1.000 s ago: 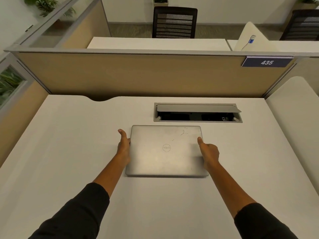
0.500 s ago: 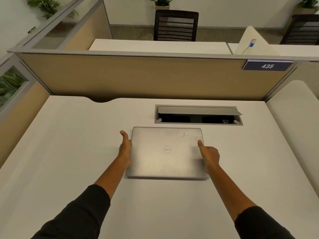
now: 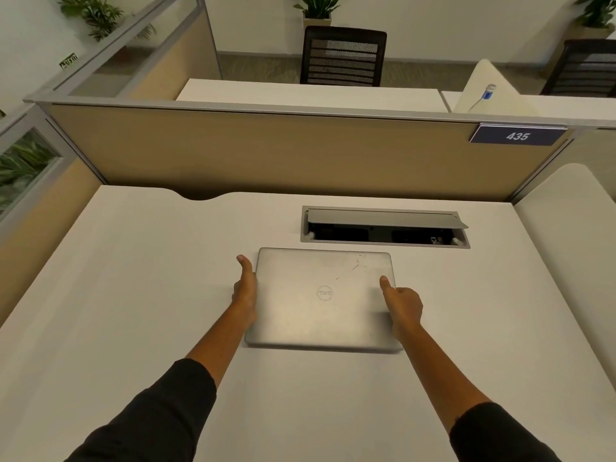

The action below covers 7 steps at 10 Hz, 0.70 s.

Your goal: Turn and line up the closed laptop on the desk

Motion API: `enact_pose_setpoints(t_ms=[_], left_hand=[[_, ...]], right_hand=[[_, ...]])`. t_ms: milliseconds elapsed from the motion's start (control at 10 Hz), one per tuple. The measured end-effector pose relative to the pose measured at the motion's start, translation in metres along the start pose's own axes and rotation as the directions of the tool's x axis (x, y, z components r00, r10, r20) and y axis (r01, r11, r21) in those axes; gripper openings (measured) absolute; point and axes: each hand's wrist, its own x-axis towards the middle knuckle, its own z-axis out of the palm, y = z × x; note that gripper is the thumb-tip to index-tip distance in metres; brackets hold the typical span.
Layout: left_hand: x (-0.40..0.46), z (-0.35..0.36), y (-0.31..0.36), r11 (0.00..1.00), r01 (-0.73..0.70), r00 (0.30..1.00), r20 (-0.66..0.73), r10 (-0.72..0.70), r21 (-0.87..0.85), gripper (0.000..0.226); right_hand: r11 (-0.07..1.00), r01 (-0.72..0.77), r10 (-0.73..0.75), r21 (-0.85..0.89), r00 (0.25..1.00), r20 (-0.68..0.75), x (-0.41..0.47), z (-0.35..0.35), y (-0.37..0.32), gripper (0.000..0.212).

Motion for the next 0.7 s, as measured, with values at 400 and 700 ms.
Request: enact_pose_setpoints(t_ms=[400, 700], left_hand=[[-0.007, -0.013, -0.001, 0.995, -0.052, 0.991, 0.124, 0.041, 0.082, 0.108], [-0.018, -0.04, -0.021, 0.63, -0.315, 0.905, 0.025, 0.424, 0.71, 0.078]], right_hand=[[0.991, 0.07, -0.066, -0.113, 0.997, 0.038, -0.014, -0.004, 0.001, 0.06], [0.816, 0.375, -0.351, -0.441, 0.926, 0.139, -0.044, -0.01, 0.013, 0.089]])
